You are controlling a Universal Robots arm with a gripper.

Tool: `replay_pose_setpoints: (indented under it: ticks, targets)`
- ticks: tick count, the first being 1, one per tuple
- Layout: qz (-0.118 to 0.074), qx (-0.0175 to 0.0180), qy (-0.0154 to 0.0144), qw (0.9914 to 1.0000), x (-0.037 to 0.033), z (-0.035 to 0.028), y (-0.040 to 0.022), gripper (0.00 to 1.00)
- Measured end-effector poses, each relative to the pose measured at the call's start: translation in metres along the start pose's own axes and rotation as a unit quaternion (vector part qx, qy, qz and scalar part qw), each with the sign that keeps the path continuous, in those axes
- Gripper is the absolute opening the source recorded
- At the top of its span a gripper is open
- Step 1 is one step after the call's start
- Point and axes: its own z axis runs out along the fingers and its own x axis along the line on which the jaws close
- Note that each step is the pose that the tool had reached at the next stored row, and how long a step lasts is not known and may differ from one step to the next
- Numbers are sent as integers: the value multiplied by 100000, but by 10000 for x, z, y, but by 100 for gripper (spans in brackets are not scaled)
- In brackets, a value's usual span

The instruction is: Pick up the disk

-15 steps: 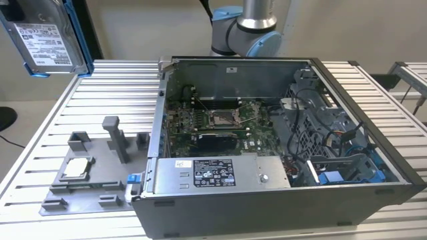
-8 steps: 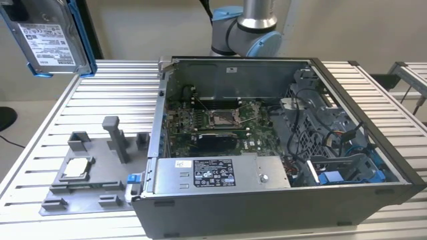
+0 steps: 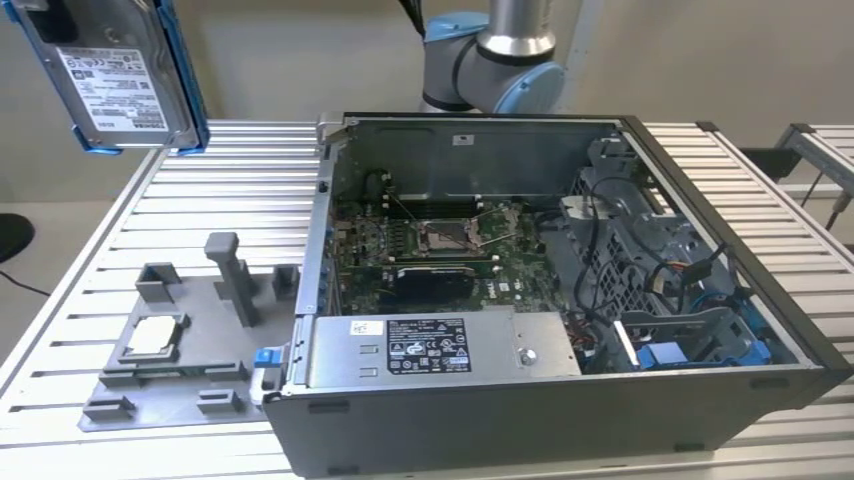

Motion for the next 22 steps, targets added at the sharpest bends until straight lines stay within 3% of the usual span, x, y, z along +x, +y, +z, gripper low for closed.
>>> replay_pose_setpoints:
  ticks: [9, 22]
  targets:
    - [2, -2, 0, 100000, -2, 4, -205, 0]
    - [-5, -19, 145, 100000, -8, 12, -595, 0]
